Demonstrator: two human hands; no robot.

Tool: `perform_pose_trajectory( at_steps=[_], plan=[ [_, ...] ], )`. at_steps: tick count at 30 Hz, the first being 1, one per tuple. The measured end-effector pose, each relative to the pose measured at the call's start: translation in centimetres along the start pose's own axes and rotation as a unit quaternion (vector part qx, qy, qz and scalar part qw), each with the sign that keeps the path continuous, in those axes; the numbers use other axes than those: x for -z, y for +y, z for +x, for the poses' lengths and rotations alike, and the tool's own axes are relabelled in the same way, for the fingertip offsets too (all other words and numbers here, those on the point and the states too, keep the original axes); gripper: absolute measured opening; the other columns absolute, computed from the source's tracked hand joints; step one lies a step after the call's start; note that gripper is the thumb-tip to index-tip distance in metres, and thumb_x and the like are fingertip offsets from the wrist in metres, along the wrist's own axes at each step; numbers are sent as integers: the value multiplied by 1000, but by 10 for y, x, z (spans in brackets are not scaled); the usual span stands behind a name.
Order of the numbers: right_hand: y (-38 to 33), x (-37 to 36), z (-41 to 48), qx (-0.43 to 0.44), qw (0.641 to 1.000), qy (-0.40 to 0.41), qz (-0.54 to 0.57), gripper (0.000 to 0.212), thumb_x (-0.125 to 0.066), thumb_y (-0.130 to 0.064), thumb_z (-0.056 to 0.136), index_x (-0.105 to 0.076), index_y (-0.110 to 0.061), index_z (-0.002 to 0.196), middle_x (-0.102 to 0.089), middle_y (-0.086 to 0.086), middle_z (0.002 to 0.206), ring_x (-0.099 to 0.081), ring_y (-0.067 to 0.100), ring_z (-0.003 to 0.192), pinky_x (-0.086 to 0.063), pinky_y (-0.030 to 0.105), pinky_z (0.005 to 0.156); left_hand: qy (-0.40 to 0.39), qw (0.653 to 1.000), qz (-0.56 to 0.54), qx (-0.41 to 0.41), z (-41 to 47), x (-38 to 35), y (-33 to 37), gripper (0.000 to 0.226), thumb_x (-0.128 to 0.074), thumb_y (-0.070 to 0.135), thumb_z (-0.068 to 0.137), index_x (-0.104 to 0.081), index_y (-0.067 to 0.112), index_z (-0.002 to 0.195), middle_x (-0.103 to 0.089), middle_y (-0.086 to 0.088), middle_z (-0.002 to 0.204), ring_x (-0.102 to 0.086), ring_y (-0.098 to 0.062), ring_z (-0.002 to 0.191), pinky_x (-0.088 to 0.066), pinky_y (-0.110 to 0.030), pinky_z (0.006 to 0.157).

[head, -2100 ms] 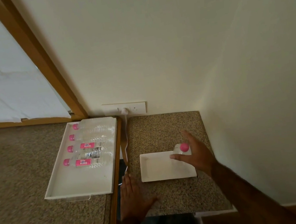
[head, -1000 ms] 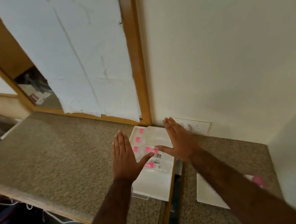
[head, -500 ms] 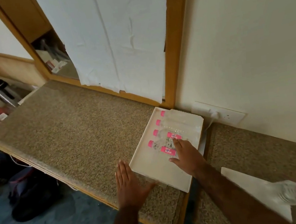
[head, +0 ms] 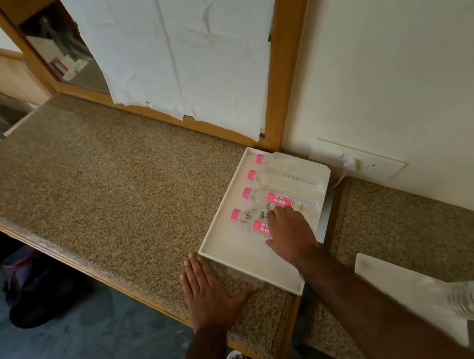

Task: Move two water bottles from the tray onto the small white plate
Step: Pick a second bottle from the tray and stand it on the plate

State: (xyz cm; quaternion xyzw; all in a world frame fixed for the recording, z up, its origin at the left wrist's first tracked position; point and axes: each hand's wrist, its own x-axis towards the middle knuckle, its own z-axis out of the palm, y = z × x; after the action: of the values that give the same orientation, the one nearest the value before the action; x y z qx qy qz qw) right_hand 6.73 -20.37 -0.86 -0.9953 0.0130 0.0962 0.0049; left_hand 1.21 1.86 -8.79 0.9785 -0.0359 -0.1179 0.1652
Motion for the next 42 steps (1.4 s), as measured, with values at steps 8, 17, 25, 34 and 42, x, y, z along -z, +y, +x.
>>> perform_pose_trajectory(
  at_steps=[8,17,25,34,42],
  plan=[
    [-11,2,2,-31,999,3,3,52,-73,-41,84,-56,-9,121,-65,11,118,-59,27,110,-48,37,96,-23,1000,1,8,-1,4,1,153,-33,110,61,11,1,159,15,-17,169,21,-29,155,10,-46,126],
    [-10,22,-27,-67,985,40,152,67,-73,-54,81,-51,-15,130,-63,9,126,-60,27,117,-50,37,99,-19,999,-47,5,-1,34,-1,155,-34,110,57,8,2,160,13,-19,169,17,-30,156,2,-50,128],
    [10,67,-55,-99,951,78,281,71,-80,-52,76,-53,-17,131,-66,4,126,-64,22,115,-54,37,98,24,995,-15,-100,10,85,40,153,-38,109,59,7,2,160,16,-15,168,17,-28,156,6,-47,126],
    [76,107,-113,-135,914,118,364,54,-86,-31,73,-59,-17,117,-70,-4,101,-65,10,86,-53,25,71,15,974,-33,-223,5,101,121,156,-46,107,58,11,4,160,14,-15,169,15,-26,156,4,-45,126],
    [137,100,-173,-180,870,133,439,56,-88,-20,71,-60,-20,120,-70,-6,109,-67,12,97,-54,33,87,-21,950,-30,-310,-20,76,172,153,-53,103,62,13,6,160,20,-11,169,17,-25,156,4,-43,125]
  ],
)
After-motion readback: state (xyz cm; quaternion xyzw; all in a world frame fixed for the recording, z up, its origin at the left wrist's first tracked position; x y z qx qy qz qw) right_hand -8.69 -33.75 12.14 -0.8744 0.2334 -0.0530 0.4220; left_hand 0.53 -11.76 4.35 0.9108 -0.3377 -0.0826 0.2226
